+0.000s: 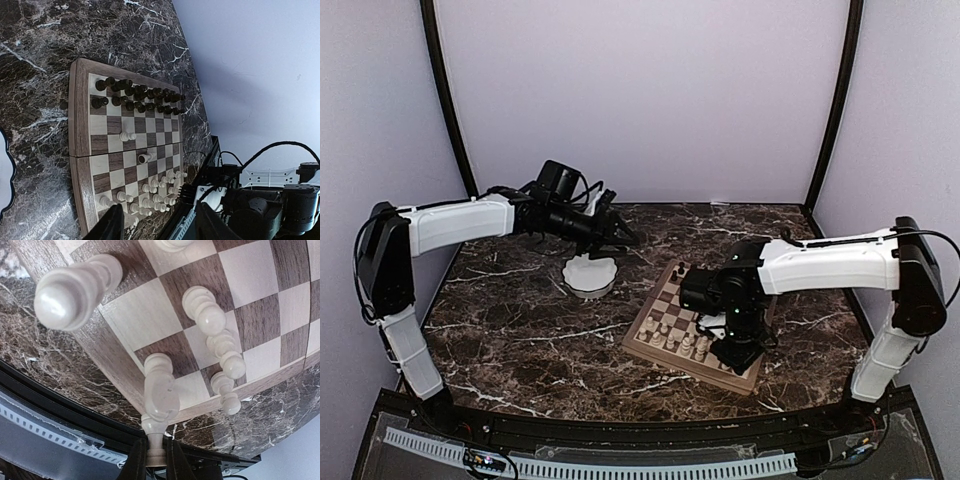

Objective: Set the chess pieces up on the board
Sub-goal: Place the rook at h1.

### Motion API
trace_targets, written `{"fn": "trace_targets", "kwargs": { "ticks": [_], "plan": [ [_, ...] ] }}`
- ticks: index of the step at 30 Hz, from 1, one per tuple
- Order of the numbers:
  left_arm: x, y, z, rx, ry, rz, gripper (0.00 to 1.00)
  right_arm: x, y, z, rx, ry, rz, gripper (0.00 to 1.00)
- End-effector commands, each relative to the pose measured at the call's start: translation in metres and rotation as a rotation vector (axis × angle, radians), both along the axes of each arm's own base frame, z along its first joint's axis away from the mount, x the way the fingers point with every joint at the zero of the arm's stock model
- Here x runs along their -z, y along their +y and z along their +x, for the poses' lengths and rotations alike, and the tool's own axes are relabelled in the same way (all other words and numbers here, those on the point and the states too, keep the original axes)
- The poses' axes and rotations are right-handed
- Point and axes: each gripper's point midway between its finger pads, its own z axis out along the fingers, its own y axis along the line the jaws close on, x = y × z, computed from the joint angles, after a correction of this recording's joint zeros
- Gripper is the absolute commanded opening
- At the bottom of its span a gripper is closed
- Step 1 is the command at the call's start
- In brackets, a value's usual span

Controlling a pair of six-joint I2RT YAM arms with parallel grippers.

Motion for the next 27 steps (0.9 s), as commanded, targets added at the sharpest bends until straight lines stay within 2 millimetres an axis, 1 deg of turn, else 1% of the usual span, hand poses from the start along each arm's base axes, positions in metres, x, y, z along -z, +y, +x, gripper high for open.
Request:
{"fn": "trace_targets", "kwargs": {
  "ticks": [1, 5, 17, 27],
  "plan": [
    [-0.016, 0.009, -0.008, -0.007, -0.015, -0.011, 0.51, 0.0, -0.002, 0.005, -0.021, -0.033, -0.037, 0.0],
    [-0.016, 0.009, -0.009, -0.007, -0.013, -0.012, 0.5, 0.003, -0.008, 0.005, -0.03, -0.035, -0.067, 0.0],
    [-0.014, 0.007, -0.009, -0.011, 0.005, -0.024, 0.5, 0.011, -0.011, 0.002, -0.034, -0.025, -0.072, 0.0],
    [-0.012, 0.008, -0.012, -0.008, 0.016, -0.026, 0.5, 0.015, -0.014, 0.004, -0.032, -0.036, -0.089, 0.01]
  ]
}}
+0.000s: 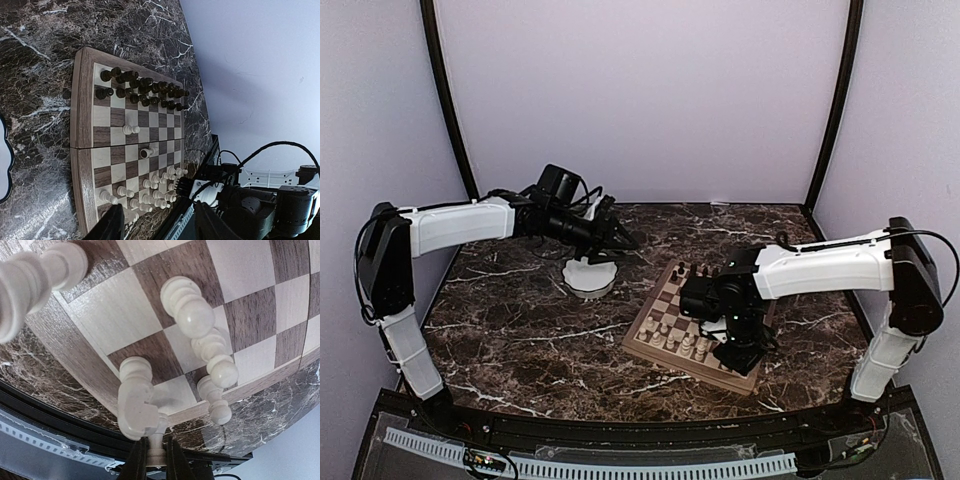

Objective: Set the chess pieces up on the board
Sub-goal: Place the rook at h1.

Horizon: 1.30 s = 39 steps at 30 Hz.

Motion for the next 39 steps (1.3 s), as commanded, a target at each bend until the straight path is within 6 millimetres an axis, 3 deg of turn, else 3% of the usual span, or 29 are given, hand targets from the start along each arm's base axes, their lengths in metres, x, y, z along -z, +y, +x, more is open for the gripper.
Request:
{"fn": "trace_targets", "kwargs": {
  "ticks": [1, 16, 26, 34, 39],
  "plan": [
    [-0.019, 0.005, -0.007, 0.005, -0.024, -0.031, 0.5, 0.005, -0.002, 0.001, -0.01, -0.014, -0.025, 0.01],
    [-0.02, 0.005, -0.009, 0.011, -0.021, -0.036, 0.5, 0.011, -0.006, 0.005, -0.011, -0.04, -0.042, 0.07],
    [-0.02, 0.006, -0.011, 0.013, -0.013, -0.039, 0.5, 0.001, -0.002, 0.011, -0.006, -0.07, -0.027, 0.19],
    [-0.021, 0.004, -0.012, 0.018, -0.007, -0.045, 0.5, -0.024, 0.008, 0.016, -0.003, -0.091, 0.012, 0.23],
    [-0.023, 0.004, -0.013, 0.018, -0.009, -0.05, 0.5, -0.068, 0.031, 0.041, 0.013, -0.201, 0.115, 0.24]
  ]
}}
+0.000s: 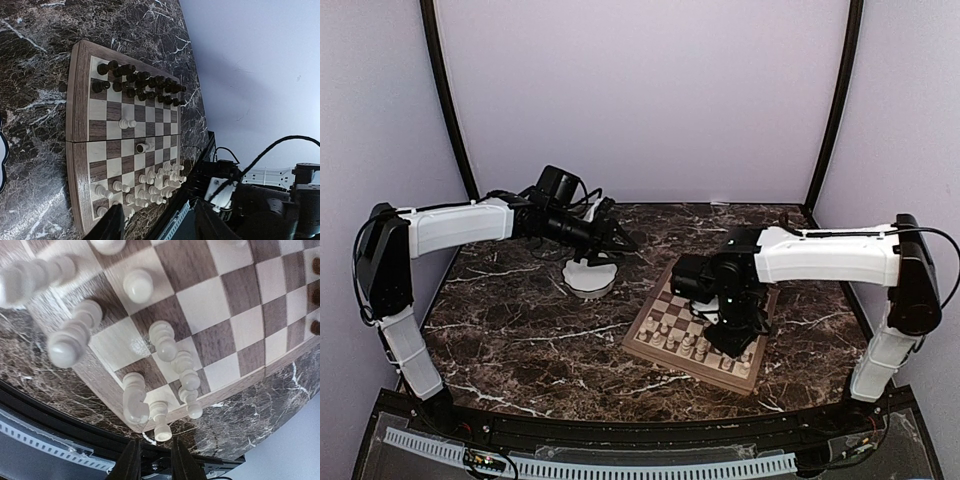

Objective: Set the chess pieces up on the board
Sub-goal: Place the rook at h1, then pick up the bishop from the chessboard.

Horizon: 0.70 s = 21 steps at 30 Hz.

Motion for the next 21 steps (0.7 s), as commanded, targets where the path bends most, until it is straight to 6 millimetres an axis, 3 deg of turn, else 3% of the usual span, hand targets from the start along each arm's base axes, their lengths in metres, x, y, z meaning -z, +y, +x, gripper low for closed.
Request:
{"fn": "trace_targets", "kwargs": {
  "ticks": [1, 4, 9, 12, 17, 21],
  "plan": [
    [-0.025, 0.004, -0.007, 0.007, -0.04, -0.039, 0.5, -0.049, 0.016, 0.025, 0.031, -0.136, 0.112, 0.24],
    [-0.032, 0.002, -0.007, 0.013, -0.068, -0.047, 0.5, -0.056, 0.02, 0.045, 0.106, -0.178, 0.204, 0.24],
    [-0.05, -0.005, -0.012, 0.058, -0.191, -0.026, 0.51, -0.049, 0.015, 0.076, 0.192, -0.231, 0.352, 0.21],
    [-0.061, -0.006, -0.015, 0.074, -0.275, -0.003, 0.52, -0.045, 0.019, 0.092, 0.169, -0.282, 0.403, 0.22],
    [-0.068, -0.008, -0.025, 0.115, -0.377, 0.019, 0.57, -0.028, 0.029, 0.106, 0.061, -0.307, 0.428, 0.27],
    [-0.086, -0.006, -0.033, 0.141, -0.465, -0.018, 0.58, -0.013, 0.035, 0.115, -0.015, -0.307, 0.401, 0.31]
  ]
}}
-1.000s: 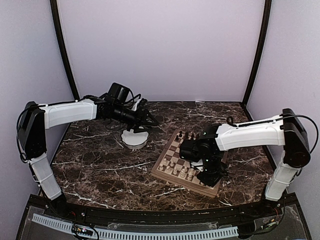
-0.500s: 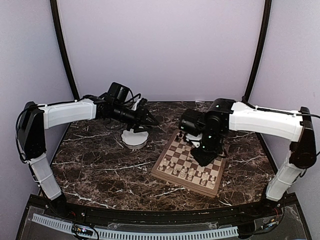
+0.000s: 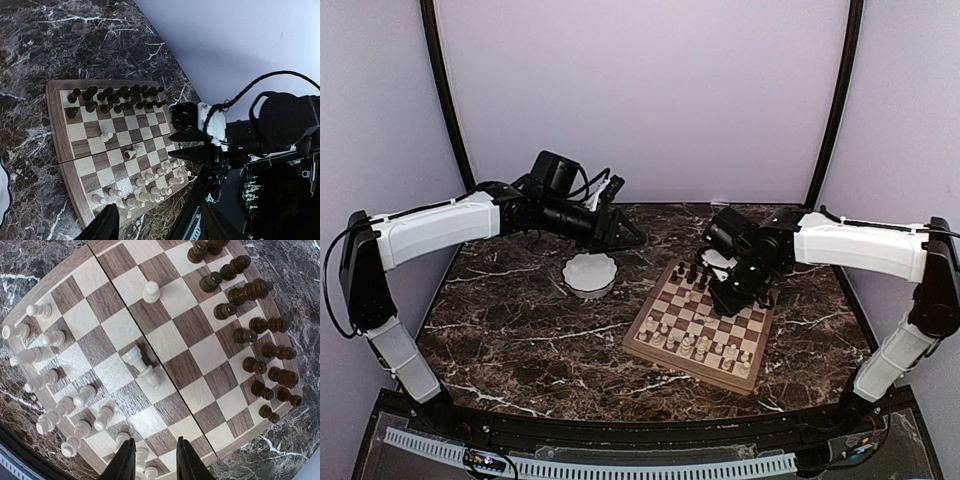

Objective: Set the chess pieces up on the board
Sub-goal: Pick up the bishop from the chessboard.

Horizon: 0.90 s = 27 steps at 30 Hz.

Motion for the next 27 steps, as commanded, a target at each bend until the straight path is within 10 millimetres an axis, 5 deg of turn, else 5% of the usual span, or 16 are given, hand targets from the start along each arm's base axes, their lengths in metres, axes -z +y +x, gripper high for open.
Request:
{"fn": "trace_targets", "kwargs": {
  "ticks": [1, 6, 14, 23, 27],
  "plan": [
    [-0.048, 0.008, -0.011, 0.036, -0.188, -0.063, 0.58, 0.012, 0.017, 0.021, -0.108, -0.068, 0.004, 0.33],
    [-0.068, 0.013, -0.018, 0.033, -0.262, -0.123, 0.59, 0.029, 0.023, 0.029, -0.153, -0.061, -0.037, 0.35],
    [-0.067, 0.015, -0.021, 0.033, -0.247, -0.115, 0.6, 0.061, 0.03, 0.03, -0.208, -0.005, -0.07, 0.33],
    [-0.056, 0.018, -0.025, 0.029, -0.209, -0.107, 0.6, 0.072, 0.03, 0.016, -0.225, 0.052, -0.046, 0.03],
    [-0.042, 0.019, -0.025, 0.011, -0.151, -0.096, 0.59, 0.057, 0.03, 0.017, -0.222, 0.028, -0.024, 0.0]
  ]
}}
